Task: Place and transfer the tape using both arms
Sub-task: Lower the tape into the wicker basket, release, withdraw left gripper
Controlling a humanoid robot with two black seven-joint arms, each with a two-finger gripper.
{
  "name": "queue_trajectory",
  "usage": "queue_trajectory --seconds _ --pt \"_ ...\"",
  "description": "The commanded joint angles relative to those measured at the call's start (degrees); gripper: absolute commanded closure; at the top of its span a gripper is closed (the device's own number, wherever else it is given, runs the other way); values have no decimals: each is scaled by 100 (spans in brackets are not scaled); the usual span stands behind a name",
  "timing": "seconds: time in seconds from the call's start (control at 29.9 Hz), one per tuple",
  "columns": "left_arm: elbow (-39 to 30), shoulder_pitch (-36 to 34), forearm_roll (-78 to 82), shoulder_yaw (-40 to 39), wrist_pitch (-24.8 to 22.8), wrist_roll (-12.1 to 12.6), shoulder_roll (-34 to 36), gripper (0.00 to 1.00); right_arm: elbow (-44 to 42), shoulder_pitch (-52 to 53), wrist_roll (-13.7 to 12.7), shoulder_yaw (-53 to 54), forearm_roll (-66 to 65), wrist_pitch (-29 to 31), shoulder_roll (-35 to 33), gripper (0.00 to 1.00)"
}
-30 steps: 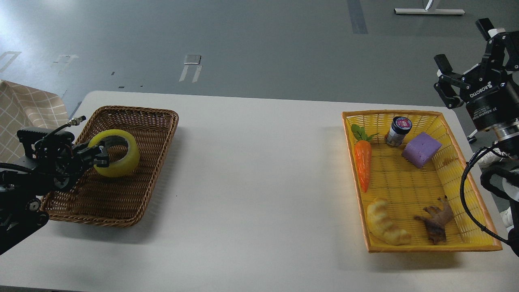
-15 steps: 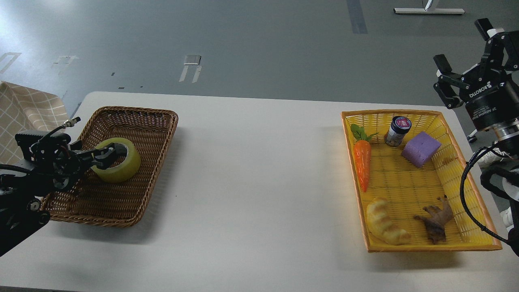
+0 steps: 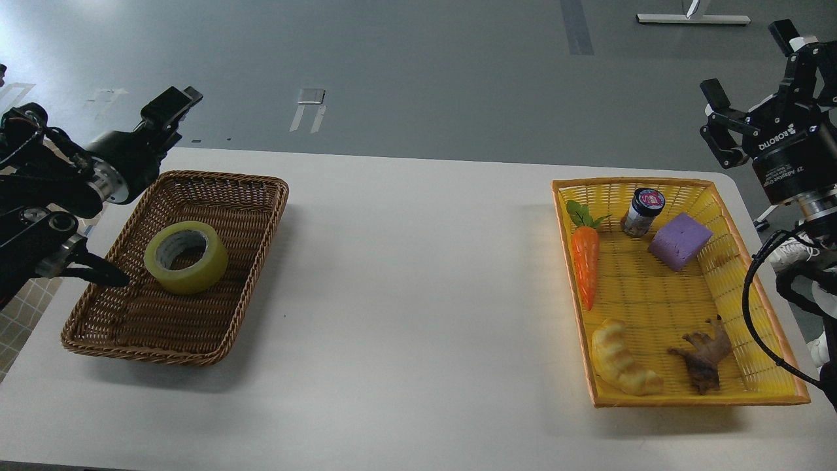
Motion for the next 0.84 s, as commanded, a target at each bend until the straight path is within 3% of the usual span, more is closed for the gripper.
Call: queue_trajectory --seconds 0.0,0.2,0.3,0.4,0.6,0.8 --pt "-402 -96 -641 -691 -153 -156 -484 2 36 7 0 -9 9 -1 16 0" --pt "-491 -34 -939 -1930 -1180 -69 -2064 2 150 174 -9 -18 9 -1 34 0" --pt "-491 27 -1369 -2327 -1550 133 -2698 2 159 323 0 8 27 -36 174 0" --pt "-491 202 -1581 -2451 -1779 169 -3076 2 176 438 0 0 35 -36 262 0" --pt "-509 537 -1538 -2741 -1789 -94 -4306 2 326 658 -9 -1 35 -62 727 0" --pt "-412 555 -1529 -3058 -1753 -253 -4450 2 651 649 -17 -9 35 -352 1062 0"
